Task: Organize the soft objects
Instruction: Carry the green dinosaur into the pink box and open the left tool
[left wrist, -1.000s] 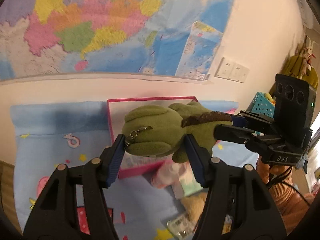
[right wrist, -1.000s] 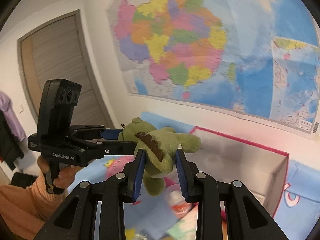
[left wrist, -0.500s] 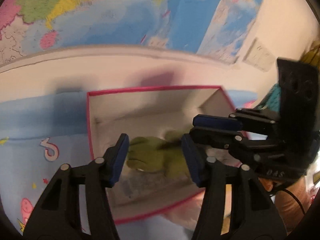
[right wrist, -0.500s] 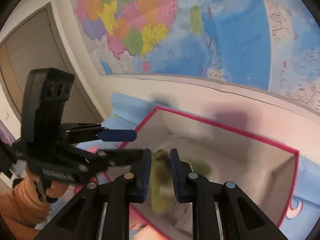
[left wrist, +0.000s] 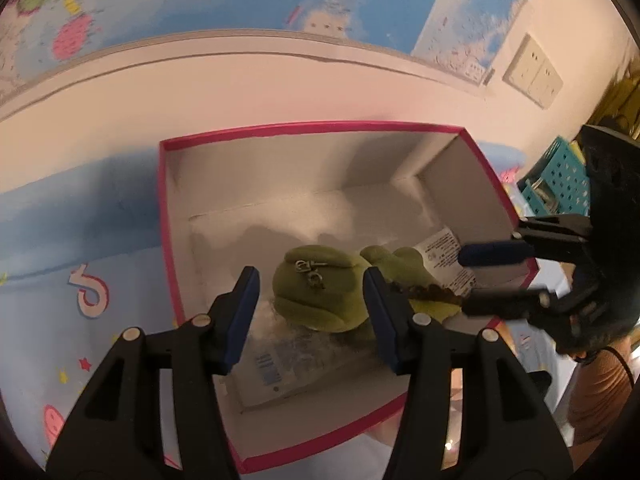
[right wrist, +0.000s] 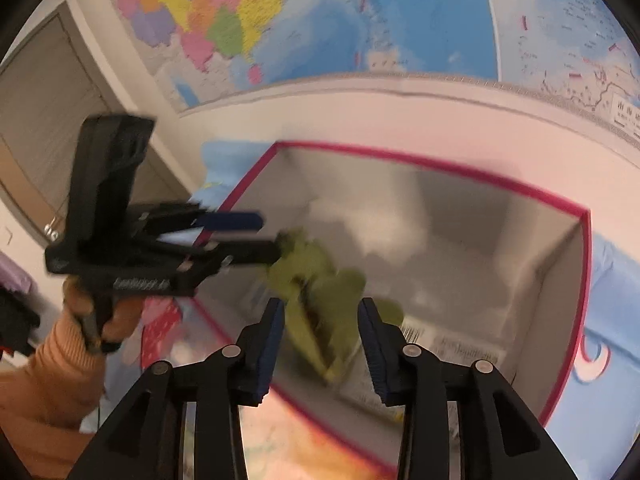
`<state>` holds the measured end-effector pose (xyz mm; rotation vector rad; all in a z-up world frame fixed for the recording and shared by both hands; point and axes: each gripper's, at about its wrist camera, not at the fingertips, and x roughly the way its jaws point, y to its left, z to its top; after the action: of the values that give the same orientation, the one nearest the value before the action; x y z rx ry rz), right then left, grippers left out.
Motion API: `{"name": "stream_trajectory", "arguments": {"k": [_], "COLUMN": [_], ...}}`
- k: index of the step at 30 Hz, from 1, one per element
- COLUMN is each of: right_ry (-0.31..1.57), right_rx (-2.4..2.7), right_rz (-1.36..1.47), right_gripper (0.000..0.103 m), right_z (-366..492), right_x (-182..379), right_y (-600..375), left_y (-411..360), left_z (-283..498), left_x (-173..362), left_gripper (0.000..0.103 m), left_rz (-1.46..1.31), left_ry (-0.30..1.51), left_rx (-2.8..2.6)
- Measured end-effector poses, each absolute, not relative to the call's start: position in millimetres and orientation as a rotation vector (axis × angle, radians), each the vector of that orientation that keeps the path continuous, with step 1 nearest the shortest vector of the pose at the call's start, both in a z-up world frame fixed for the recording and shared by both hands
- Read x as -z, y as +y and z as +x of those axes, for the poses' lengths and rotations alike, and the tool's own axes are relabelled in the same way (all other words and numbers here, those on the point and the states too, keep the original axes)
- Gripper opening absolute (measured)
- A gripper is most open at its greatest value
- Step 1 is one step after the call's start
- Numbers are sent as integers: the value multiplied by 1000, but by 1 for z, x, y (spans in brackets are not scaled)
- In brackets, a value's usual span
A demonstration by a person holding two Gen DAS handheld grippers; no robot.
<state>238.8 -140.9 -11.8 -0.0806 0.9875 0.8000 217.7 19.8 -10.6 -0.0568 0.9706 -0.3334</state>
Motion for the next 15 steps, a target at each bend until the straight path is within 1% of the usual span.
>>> {"name": "stream_trajectory", "arguments": {"k": [5, 6, 7, 8, 9, 11, 15], "right_ry": [1050, 1070, 1082, 1094, 1092, 1066, 1002], "right_rx": [-787, -784, -779, -771, -778, -760, -734], "right_rz": [-141, -139, -136, -143, -126, -150, -207], "right_gripper": [39, 37, 36, 28, 27, 22, 20], "right_z": [237, 240, 242, 245, 246, 245, 243], "right_x": [25, 29, 32, 36, 36, 35, 23], "right_y": [-132, -132, -132, -131, -133, -134, -126], "left_y": [3, -1, -5, -7, -9, -13, -11], "left_z": [223, 225, 226, 227, 228, 230, 235], "left_x": [14, 14, 15, 16, 16, 17, 16], "left_gripper": [57, 61, 62, 62, 64, 65, 65], "left_rz": [26, 47, 72, 93, 111, 138, 123], "left_ry": [1005, 1012, 1024, 1036, 1044, 1055, 1069], "left_rx": [351, 351, 350, 347, 351, 355, 364]}}
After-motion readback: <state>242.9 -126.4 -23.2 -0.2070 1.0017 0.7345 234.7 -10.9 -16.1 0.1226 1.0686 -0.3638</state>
